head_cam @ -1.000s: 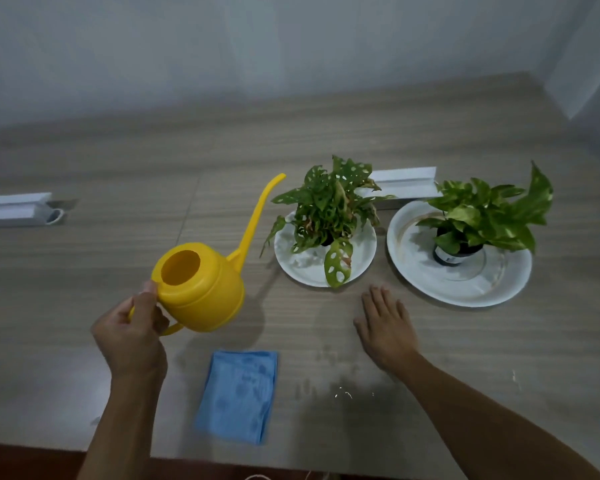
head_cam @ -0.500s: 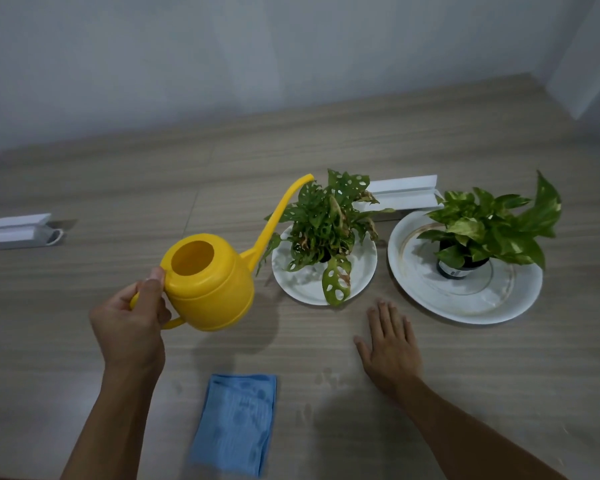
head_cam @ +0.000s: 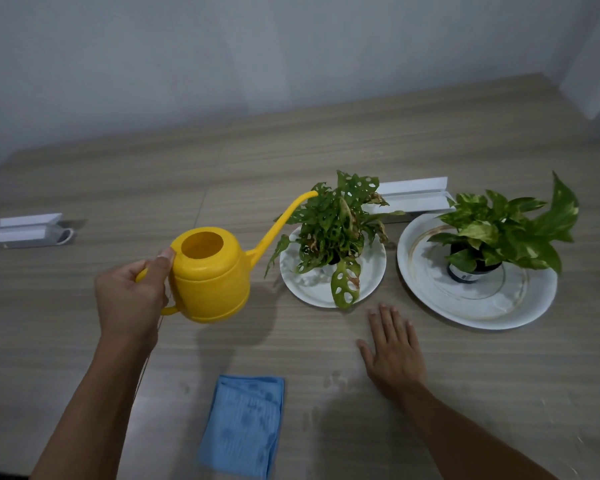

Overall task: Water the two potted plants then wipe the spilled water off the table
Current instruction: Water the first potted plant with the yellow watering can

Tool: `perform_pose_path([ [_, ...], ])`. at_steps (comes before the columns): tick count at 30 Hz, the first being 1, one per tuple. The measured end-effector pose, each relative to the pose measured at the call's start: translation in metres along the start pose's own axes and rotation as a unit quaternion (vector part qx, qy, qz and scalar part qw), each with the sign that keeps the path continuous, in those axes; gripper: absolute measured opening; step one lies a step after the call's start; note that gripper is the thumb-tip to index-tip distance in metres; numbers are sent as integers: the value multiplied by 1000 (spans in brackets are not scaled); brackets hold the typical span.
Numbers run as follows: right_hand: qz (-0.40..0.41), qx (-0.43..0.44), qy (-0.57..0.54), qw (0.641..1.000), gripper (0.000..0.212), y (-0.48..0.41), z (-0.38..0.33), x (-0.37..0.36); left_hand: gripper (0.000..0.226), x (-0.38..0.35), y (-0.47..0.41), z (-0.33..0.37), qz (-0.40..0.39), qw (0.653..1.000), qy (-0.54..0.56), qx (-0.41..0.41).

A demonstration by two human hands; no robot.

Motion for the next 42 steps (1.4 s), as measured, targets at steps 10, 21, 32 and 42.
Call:
perform_pose_path([
  [10, 17, 2, 1, 1000, 71, 0, 0, -3, 50, 2, -10, 14, -1, 999, -45, -16],
  [21, 32, 10, 4, 999, 70, 2, 1, -3, 44, 4, -14, 25, -4, 999, -52, 4],
  [32, 36, 9, 8, 999, 69, 1, 2, -6, 43, 17, -9, 22, 8, 999, -52, 14],
  [42, 39, 11, 11, 999, 69, 2, 2, -8, 48, 22, 4, 28, 6, 999, -46, 7],
])
Point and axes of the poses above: each hand's wrist, its own y-axis away from the middle knuckle, its own x-axis out of the back of the hand, z = x × y, the point moved 2 cm from there along -y, towards the middle knuckle, and after that the axes turned 8 degrees about y, right-handed, at the moved point
